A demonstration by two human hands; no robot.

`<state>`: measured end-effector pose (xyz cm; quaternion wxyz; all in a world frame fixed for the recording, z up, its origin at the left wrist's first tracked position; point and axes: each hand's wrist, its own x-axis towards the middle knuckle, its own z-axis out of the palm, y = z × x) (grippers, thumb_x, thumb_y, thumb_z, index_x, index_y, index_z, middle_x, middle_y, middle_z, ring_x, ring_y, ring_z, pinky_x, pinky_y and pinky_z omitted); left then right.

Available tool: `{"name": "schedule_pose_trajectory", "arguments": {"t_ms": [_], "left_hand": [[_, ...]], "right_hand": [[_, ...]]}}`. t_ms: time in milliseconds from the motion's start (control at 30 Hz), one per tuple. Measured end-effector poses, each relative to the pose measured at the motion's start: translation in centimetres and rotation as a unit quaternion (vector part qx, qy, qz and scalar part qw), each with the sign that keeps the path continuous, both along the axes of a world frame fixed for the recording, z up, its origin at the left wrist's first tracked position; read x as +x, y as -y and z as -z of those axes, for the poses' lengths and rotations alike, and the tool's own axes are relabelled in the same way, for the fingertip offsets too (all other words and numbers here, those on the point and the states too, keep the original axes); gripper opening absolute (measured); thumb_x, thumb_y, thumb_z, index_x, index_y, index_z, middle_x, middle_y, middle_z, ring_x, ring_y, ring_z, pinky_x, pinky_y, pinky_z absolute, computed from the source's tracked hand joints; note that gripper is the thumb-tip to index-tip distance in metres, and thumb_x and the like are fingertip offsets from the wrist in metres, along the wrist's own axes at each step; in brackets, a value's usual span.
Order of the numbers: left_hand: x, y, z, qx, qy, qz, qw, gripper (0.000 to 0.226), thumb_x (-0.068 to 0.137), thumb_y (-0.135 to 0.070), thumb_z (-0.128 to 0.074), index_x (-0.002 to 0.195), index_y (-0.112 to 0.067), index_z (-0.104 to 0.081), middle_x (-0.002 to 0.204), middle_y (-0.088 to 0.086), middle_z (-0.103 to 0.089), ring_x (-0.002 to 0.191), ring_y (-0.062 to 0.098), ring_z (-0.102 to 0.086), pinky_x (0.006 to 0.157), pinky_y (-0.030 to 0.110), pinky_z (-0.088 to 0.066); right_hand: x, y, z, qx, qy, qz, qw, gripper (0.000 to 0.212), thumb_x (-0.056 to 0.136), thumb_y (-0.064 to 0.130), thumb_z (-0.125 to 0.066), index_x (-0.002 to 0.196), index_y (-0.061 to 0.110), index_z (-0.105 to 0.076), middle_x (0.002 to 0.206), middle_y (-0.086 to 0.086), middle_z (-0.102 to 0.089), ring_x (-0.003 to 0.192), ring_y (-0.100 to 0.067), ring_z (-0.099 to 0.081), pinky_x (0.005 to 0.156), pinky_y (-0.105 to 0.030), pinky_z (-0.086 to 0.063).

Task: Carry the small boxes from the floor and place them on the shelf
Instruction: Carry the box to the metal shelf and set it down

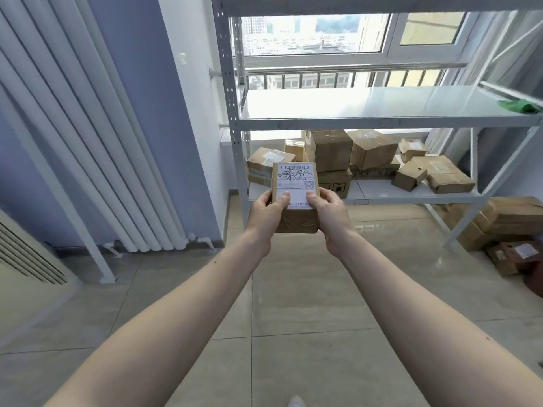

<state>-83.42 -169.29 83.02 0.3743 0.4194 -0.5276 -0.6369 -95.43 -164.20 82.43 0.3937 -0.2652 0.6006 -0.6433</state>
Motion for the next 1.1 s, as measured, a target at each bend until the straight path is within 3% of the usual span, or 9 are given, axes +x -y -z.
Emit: {"name": "schedule_pose_trajectory", "arguments": {"t_ms": [67,200,333,500,667,800,900,1100], "left_hand": [[-1.7,2.7,-0.2,0.006,0.000,-0.005,1.000,0.032,0.096,-0.027,-0.057,0.127,-0.018,-0.062,0.117,0.004,-0.071,0.106,0.022,-0.067,0.073,0.027,-0.054],[-4.9,8.1,-0.6,0.009,0.000,-0.018,1.000,0.031,0.096,-0.027,-0.058,0.125,-0.018,-0.064,0.115,0.004,-0.071,0.103,0.022,-0.068,0.075,0.029,-0.055],[-7.9,13.2,-1.1,0.009,-0.004,-0.028,1.000,0.031,0.096,-0.027,-0.058,0.125,-0.019,-0.063,0.115,0.005,-0.071,0.105,0.023,-0.067,0.072,0.029,-0.056],[-11.2,20.2,-0.7,0.012,0.000,-0.023,1.000,0.030,0.096,-0.027,-0.058,0.124,-0.019,-0.064,0.113,0.004,-0.072,0.101,0.021,-0.069,0.066,0.024,-0.053],[-14.4,27.7,-0.4,0.011,0.000,-0.013,1.000,0.036,0.090,-0.032,-0.062,0.125,-0.023,-0.064,0.115,0.005,-0.071,0.106,0.025,-0.067,0.076,0.034,-0.058],[-16.6,33.7,-0.7,0.007,0.009,-0.013,1.000,0.030,0.095,-0.029,-0.060,0.123,-0.021,-0.064,0.110,0.005,-0.071,0.095,0.020,-0.067,0.061,0.026,-0.053],[-18.3,37.9,-0.8,0.007,0.018,-0.003,1.000,0.030,0.096,-0.029,-0.058,0.124,-0.018,-0.063,0.109,0.007,-0.070,0.086,0.015,-0.065,0.058,0.023,-0.050],[-22.1,45.0,-0.6,0.014,0.026,0.001,1.000,0.033,0.094,-0.030,-0.060,0.125,-0.018,-0.063,0.113,0.009,-0.071,0.097,0.024,-0.068,0.067,0.028,-0.054]], "right_hand": [[-1.8,2.8,-0.3,0.000,0.001,-0.009,1.000,0.033,0.096,0.021,-0.059,0.127,0.013,-0.053,0.098,0.002,-0.069,0.083,-0.013,-0.068,0.071,-0.030,-0.055],[-4.9,8.0,-1.3,0.010,-0.005,-0.027,1.000,0.027,0.096,0.022,-0.059,0.122,0.016,-0.055,0.105,-0.001,-0.069,0.096,-0.021,-0.068,0.092,-0.042,-0.056],[-7.8,13.3,-1.7,0.020,-0.010,-0.026,0.999,0.031,0.095,0.024,-0.060,0.124,0.017,-0.054,0.117,-0.006,-0.068,0.107,-0.025,-0.067,0.098,-0.047,-0.053],[-11.1,20.1,-1.5,0.025,-0.009,-0.021,0.999,0.013,0.094,0.023,-0.062,0.104,0.025,-0.054,0.106,-0.001,-0.067,0.108,-0.026,-0.066,0.099,-0.045,-0.052],[-14.0,27.3,-1.3,0.034,-0.006,0.004,0.999,0.052,0.078,0.039,-0.069,0.122,0.019,-0.048,0.122,-0.009,-0.063,0.112,-0.027,-0.063,0.101,-0.050,-0.050],[-16.1,32.9,-1.7,0.049,-0.004,0.021,0.999,0.051,0.080,0.036,-0.070,0.121,0.016,-0.050,0.120,-0.010,-0.064,0.109,-0.027,-0.065,0.099,-0.049,-0.052],[-17.7,37.0,-1.8,0.053,-0.010,0.027,0.998,0.055,0.072,0.042,-0.070,0.117,0.017,-0.053,0.118,-0.008,-0.066,0.107,-0.026,-0.066,0.097,-0.047,-0.053],[-22.2,44.4,-0.7,0.061,-0.027,0.038,0.997,0.055,0.053,0.059,-0.070,0.097,0.029,-0.057,0.111,-0.003,-0.071,0.101,-0.023,-0.070,0.093,-0.047,-0.056]]}}
